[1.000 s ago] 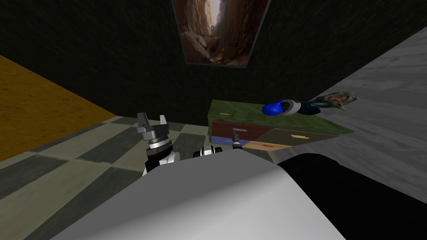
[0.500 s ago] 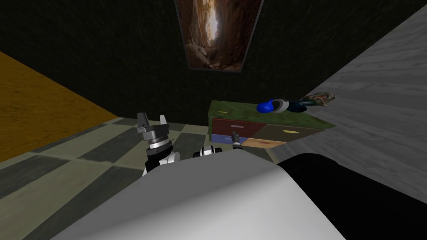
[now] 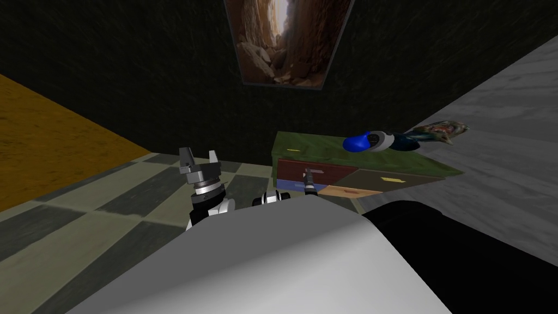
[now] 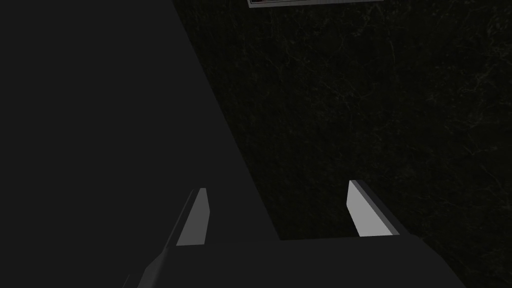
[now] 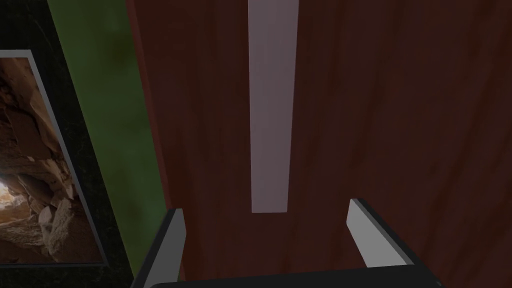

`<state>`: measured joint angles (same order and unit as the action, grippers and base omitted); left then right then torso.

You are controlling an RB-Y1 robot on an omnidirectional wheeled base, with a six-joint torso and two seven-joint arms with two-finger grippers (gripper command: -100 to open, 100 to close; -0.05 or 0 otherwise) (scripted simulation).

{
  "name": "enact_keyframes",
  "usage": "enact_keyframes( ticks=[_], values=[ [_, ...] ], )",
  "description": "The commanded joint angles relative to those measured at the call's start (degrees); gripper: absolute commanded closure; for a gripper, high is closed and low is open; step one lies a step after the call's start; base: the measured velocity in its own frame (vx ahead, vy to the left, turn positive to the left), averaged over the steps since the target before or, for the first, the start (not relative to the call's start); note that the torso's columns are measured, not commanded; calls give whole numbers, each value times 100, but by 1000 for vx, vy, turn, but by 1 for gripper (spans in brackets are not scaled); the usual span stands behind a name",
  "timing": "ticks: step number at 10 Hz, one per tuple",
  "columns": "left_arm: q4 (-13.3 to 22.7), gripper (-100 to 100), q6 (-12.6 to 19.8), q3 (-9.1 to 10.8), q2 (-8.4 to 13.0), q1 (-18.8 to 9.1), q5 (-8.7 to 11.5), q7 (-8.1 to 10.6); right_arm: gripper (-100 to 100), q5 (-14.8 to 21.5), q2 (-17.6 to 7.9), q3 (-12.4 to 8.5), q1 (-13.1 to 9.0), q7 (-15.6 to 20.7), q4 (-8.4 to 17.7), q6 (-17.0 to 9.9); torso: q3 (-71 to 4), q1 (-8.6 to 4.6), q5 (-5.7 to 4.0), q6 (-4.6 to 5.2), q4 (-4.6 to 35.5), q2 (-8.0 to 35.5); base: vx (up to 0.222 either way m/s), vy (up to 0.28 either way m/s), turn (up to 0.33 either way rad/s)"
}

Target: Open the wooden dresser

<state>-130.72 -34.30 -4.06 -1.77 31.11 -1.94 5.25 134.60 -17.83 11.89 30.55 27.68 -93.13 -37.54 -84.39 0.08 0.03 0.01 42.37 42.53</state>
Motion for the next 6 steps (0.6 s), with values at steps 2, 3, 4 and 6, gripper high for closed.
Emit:
enact_keyframes(
  ticks=[2, 3, 4, 6],
  values=[
    [0, 0, 0, 0, 0, -1, 0, 0, 100, 44, -2, 26, 81, -8, -105, 34, -4, -5, -2, 0, -3, -2, -58, 17, -24],
    [0, 0, 0, -1, -1, -3, 0, 0, 100, 56, -2, 34, 103, -10, -130, 37, 10, 7, 7, 1, 10, 28, -185, 44, -51],
    [1, 0, 1, -1, -1, -4, 0, 0, 100, 81, -1, 51, 145, -14, -178, 45, 13, 7, 4, -1, 9, 24, -167, 52, -39],
    [1, 0, 1, -1, -1, -4, 0, 0, 100, 95, 0, 60, 177, -14, -217, 53, -14, 1, 0, 0, -7, -17, -150, 56, -37]
  ],
)
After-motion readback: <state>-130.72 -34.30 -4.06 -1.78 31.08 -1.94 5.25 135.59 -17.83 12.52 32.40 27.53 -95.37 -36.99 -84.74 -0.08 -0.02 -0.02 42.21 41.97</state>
